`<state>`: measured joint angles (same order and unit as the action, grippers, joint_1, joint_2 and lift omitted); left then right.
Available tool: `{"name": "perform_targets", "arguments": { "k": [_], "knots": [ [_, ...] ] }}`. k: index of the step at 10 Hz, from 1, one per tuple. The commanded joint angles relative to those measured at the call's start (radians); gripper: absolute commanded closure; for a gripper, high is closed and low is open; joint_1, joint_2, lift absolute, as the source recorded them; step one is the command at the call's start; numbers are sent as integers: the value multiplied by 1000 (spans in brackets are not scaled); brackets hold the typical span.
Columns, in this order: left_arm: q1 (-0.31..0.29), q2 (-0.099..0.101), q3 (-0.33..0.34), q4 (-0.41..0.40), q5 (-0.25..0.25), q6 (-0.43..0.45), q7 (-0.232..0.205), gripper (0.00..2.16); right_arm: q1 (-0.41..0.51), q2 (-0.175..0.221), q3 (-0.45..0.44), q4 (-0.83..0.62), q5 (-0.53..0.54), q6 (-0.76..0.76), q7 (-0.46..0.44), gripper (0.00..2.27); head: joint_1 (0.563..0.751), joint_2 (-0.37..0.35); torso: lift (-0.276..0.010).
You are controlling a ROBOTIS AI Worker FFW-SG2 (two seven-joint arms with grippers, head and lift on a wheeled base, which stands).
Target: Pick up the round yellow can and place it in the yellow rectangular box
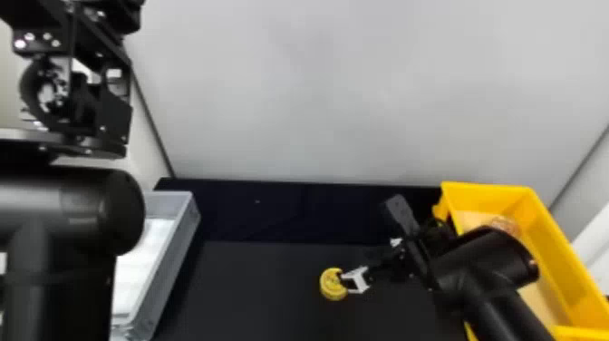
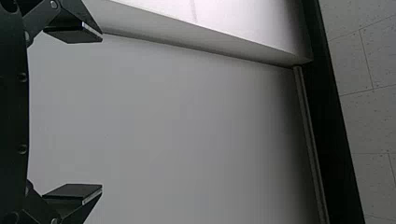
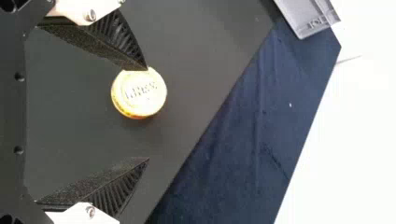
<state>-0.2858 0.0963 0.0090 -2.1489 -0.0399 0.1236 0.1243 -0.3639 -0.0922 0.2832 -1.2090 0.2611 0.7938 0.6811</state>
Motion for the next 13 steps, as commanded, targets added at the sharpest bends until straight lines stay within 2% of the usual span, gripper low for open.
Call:
{"name": "perform_targets", "arguments": {
  "k": [1,8,13],
  "knots": [
    [-4,-3,-3,4,0,-4,2,140,-17,28,-18,58,-26,-40,-43,102,663,54,-5],
    [-12,-7,-15,17,2,-18,0,140,-76,66,34,273,-71,-146,-98,91,663,54,-5],
    [-16,-7,-20,21,2,-22,2,140,-87,74,56,325,-85,-180,-107,90,663,54,-5]
  ]
}}
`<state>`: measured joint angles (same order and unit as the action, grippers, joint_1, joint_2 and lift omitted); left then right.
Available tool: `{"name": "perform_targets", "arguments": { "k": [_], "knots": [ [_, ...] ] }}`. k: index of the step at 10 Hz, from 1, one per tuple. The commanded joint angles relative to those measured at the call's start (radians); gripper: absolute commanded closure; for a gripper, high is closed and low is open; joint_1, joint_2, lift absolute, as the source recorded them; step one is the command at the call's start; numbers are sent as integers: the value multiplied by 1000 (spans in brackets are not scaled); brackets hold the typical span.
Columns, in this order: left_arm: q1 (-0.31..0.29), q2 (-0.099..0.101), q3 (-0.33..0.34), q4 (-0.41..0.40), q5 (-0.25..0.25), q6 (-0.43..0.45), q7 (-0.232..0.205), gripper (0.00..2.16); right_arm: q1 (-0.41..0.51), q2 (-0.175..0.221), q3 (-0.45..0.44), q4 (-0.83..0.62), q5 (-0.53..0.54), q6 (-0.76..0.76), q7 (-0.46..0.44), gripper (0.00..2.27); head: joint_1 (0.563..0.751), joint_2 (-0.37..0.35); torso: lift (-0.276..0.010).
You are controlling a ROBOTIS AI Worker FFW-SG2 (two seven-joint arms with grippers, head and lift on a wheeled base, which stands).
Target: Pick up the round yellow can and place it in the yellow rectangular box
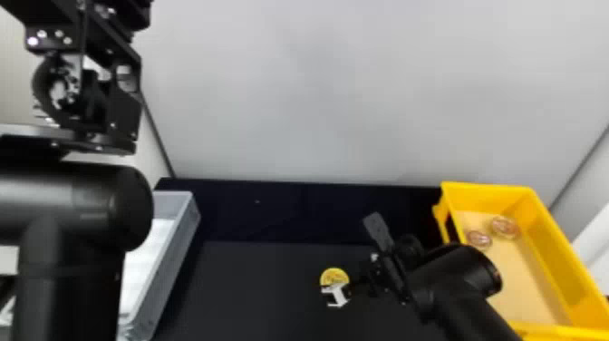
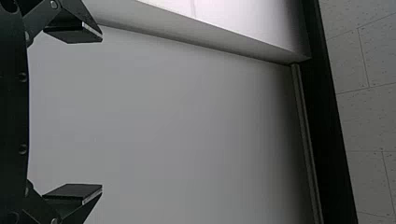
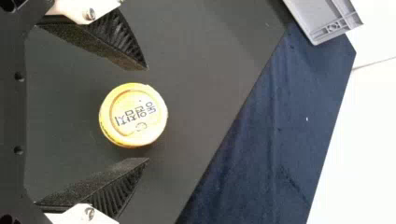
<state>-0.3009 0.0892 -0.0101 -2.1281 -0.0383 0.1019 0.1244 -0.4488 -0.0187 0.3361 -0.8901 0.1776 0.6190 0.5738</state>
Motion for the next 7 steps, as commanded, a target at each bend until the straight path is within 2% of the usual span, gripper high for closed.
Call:
{"name": "perform_targets", "arguments": {
  "k": [1,7],
  "knots": [
    [-1,0,-1,1,0,-1,1,140,-2,0,5,8,-3,-8,-1,90,663,54,-5],
    [-6,0,-5,4,0,-1,1,140,-7,-1,11,37,-9,-33,-4,88,663,54,-5]
  ]
}}
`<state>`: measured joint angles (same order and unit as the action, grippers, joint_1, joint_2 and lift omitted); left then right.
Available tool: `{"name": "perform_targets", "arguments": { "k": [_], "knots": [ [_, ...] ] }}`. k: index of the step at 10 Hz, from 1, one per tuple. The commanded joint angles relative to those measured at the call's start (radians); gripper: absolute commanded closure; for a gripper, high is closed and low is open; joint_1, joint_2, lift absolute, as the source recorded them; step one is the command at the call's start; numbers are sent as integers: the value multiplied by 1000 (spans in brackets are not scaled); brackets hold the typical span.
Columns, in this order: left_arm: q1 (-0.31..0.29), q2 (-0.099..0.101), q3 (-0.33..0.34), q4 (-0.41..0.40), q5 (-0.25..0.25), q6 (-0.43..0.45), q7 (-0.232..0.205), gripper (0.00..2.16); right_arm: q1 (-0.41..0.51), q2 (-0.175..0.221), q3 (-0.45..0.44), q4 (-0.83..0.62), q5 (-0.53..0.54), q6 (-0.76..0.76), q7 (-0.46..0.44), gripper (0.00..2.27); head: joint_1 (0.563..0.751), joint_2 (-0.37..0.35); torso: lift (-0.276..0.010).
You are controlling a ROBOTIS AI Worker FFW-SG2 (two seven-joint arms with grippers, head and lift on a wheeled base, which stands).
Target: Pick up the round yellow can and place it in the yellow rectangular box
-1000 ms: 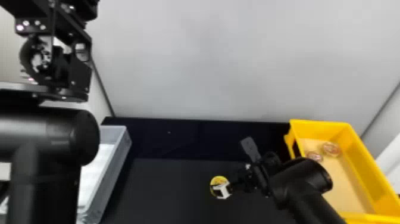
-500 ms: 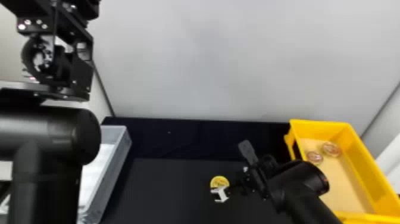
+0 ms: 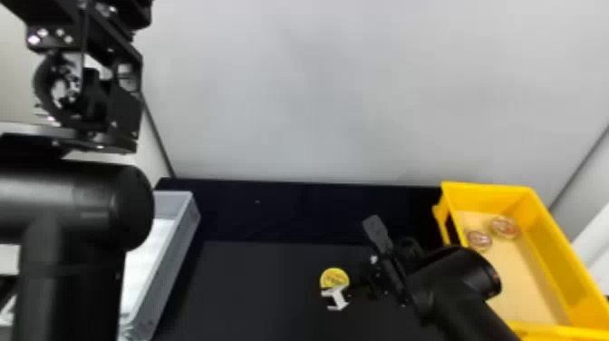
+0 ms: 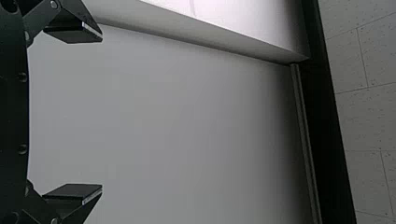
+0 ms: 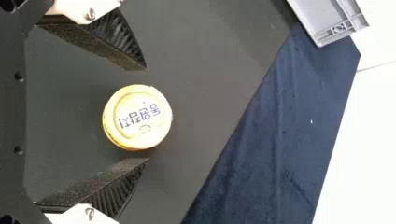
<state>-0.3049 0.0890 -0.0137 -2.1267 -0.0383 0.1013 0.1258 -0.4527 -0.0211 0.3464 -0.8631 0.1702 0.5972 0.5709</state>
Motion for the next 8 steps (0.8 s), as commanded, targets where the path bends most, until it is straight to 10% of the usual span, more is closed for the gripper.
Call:
{"name": "perform_targets", "arguments": {
  "k": [1,8],
  "knots": [
    [-2,-2,-3,2,0,0,0,140,-6,1,0,19,-1,-17,-3,88,663,54,-5],
    [-8,-5,-5,10,2,-9,0,140,-17,12,10,64,-14,-49,-20,88,663,54,-5]
  ]
}}
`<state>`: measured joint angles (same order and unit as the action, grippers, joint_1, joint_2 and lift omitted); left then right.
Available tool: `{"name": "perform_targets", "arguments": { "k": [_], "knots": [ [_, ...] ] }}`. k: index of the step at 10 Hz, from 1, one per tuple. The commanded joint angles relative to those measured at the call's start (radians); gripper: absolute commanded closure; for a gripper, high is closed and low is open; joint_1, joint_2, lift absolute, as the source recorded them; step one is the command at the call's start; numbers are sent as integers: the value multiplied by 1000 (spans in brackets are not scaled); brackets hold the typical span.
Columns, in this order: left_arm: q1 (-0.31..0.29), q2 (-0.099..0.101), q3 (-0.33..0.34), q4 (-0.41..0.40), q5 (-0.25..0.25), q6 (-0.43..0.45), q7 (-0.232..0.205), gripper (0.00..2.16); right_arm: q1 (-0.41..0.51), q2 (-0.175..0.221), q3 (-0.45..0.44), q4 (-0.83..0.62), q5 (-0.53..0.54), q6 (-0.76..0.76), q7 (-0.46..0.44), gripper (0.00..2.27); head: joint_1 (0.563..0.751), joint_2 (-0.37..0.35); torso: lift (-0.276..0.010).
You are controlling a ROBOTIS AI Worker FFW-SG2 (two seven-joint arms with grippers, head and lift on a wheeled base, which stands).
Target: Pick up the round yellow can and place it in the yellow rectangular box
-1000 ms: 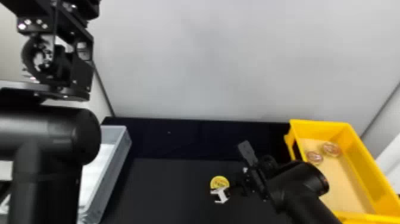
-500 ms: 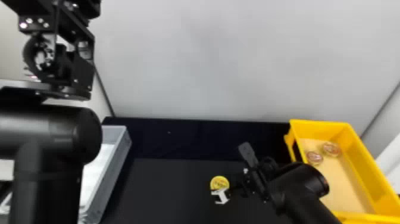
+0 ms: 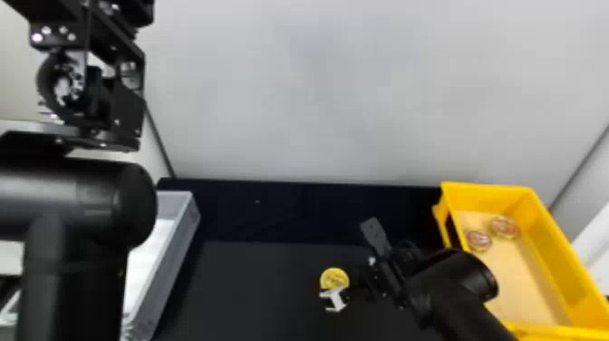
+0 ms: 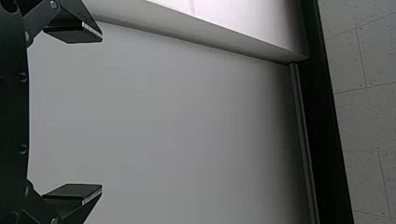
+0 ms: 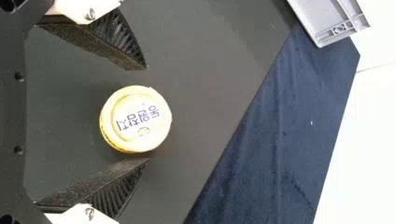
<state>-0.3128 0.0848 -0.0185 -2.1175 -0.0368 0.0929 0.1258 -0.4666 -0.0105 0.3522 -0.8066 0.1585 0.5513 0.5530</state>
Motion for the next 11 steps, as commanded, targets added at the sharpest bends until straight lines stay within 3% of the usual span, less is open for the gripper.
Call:
{"name": "perform_targets", "arguments": {
  "k": [1,4,6,11],
  "knots": [
    [0,0,0,2,0,-1,0,140,-4,1,7,10,-5,-5,-7,88,663,54,-5],
    [0,-2,0,2,0,-2,0,140,-4,1,13,12,-7,-3,-11,154,663,54,-5],
    [0,-2,0,2,2,-4,0,140,-6,-2,13,9,-7,6,-10,559,663,54,-5],
    [0,-2,0,2,2,-5,0,140,-6,-2,10,-3,-10,3,-2,590,663,54,-5]
  ]
}}
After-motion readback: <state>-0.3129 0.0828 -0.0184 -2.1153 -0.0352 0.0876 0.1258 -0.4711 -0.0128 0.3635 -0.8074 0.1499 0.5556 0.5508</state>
